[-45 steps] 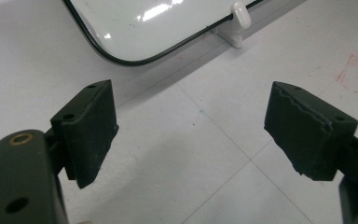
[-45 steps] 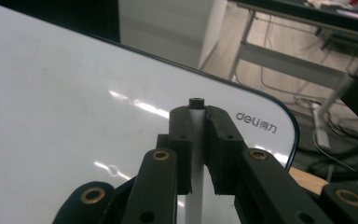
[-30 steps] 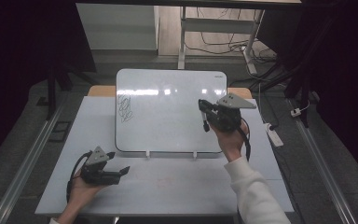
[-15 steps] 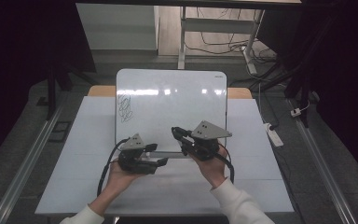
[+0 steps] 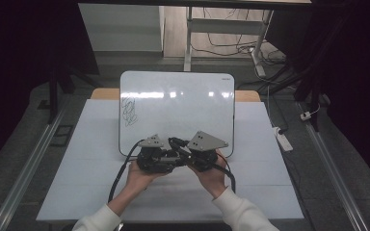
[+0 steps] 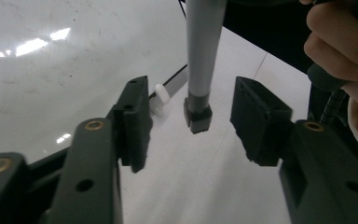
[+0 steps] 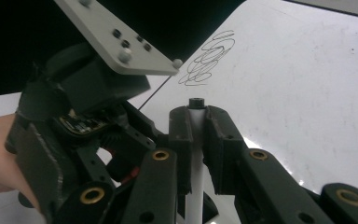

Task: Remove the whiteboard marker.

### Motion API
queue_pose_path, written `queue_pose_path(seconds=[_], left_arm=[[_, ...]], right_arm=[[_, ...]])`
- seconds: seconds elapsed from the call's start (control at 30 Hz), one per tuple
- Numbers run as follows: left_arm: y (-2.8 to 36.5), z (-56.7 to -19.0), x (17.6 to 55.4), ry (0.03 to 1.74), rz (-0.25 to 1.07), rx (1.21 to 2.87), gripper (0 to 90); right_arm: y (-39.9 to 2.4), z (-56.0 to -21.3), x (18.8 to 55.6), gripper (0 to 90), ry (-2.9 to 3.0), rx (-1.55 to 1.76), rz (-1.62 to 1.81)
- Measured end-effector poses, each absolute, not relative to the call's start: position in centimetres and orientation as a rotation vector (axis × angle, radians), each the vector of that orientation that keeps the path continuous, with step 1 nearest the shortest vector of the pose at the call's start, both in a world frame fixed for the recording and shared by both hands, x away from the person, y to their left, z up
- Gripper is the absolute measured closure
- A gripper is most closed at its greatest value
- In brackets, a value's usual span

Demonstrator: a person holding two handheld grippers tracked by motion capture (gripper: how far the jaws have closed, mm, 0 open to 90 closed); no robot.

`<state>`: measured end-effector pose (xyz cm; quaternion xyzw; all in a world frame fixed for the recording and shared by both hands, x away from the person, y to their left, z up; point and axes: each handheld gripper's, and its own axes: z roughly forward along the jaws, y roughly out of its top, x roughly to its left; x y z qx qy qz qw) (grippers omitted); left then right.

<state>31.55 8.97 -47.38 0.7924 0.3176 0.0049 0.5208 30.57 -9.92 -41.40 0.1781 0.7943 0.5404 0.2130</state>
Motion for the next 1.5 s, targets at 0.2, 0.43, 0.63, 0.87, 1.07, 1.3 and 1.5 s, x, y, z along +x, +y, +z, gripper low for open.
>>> queue_pose_path(seconds=[0.2, 0.43, 0.63, 0.87, 1.07, 1.3, 1.5], left_arm=[[8.8, -47.8, 31.8, 0.736, -0.028, 1.907, 70.0], [8.7, -48.0, 31.8, 0.745, -0.024, 1.915, 76.5], [8.8, -48.3, 31.8, 0.753, -0.022, 1.917, 77.3], [10.0, -47.7, 31.6, 0.728, 0.042, 1.9, 77.6], [12.0, -47.2, 31.5, 0.71, 0.102, 1.86, 77.7], [14.7, -46.6, 31.3, 0.684, 0.156, 1.783, 77.8], [16.6, -46.2, 31.4, 0.692, 0.207, 1.728, 77.8]], right_arm=[[-9.5, -41.5, 30.4, 81.0, 2.215, 0.485, 1.503], [-9.5, -41.6, 30.3, 80.9, 2.22, 0.472, 1.497], [-9.4, -41.8, 30.5, 80.2, 2.237, 0.464, 1.496], [-10.7, -41.3, 30.5, 58.6, 2.213, 0.487, 1.529], [-15.6, -42.0, 30.7, 49.6, 2.236, 0.563, 1.528], [-23.2, -45.2, 30.7, 44.5, 2.242, 0.739, 1.432], [-28.1, -47.1, 30.1, 44.3, 2.213, 0.884, 1.372]])
